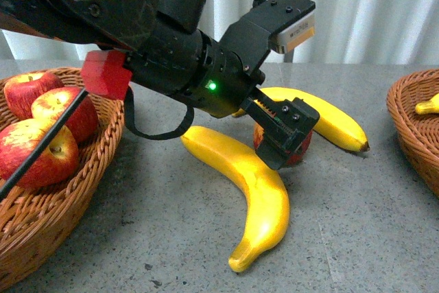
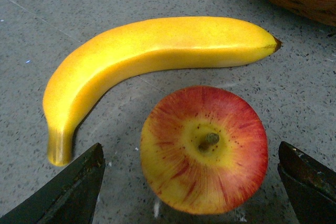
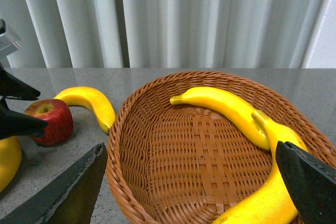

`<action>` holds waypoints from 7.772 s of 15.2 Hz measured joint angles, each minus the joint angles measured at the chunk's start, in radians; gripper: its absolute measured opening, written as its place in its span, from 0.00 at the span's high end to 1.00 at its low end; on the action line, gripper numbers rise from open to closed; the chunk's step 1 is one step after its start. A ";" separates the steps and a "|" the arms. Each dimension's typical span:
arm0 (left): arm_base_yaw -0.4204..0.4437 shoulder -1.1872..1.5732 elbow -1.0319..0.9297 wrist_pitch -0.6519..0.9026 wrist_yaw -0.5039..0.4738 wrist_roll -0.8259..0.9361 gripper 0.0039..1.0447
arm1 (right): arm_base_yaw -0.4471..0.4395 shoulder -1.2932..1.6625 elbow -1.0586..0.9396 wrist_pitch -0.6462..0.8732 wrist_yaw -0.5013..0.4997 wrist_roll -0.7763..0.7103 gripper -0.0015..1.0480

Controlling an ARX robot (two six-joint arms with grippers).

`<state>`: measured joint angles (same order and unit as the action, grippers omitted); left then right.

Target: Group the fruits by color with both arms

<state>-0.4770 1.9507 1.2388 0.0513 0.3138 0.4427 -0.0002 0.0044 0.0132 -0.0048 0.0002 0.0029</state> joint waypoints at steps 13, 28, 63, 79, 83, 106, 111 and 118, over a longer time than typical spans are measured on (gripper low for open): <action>0.013 -0.057 0.021 0.110 -0.257 -0.101 0.36 | 0.000 0.000 0.000 0.000 0.000 0.000 0.06; 0.435 -0.775 -0.718 0.226 -0.645 -0.577 0.12 | 0.000 0.000 0.000 0.000 0.000 0.000 0.06; 0.475 -1.774 -1.224 0.127 -0.314 -0.459 0.99 | 0.000 0.000 0.000 0.000 0.000 0.000 0.06; 0.476 -1.941 -1.224 -0.056 -0.316 -0.454 0.07 | -0.032 0.025 0.023 -0.080 -0.101 0.025 0.06; 0.476 -1.941 -1.224 -0.055 -0.314 -0.453 0.06 | 0.100 0.585 0.236 0.228 -0.386 0.113 0.06; 0.476 -1.941 -1.224 -0.055 -0.314 -0.453 0.06 | 0.621 1.857 1.012 0.037 0.046 0.004 0.28; 0.476 -1.941 -1.224 -0.055 -0.314 -0.453 0.06 | 0.565 1.810 1.003 0.073 -0.051 0.046 0.63; 0.476 -1.941 -1.224 -0.055 -0.314 -0.453 0.06 | 0.245 1.522 0.931 0.169 -0.301 0.079 0.63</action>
<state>-0.0010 0.0101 0.0151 -0.0040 -0.0006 -0.0105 0.2443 1.5261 0.9443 0.1642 -0.3004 0.0822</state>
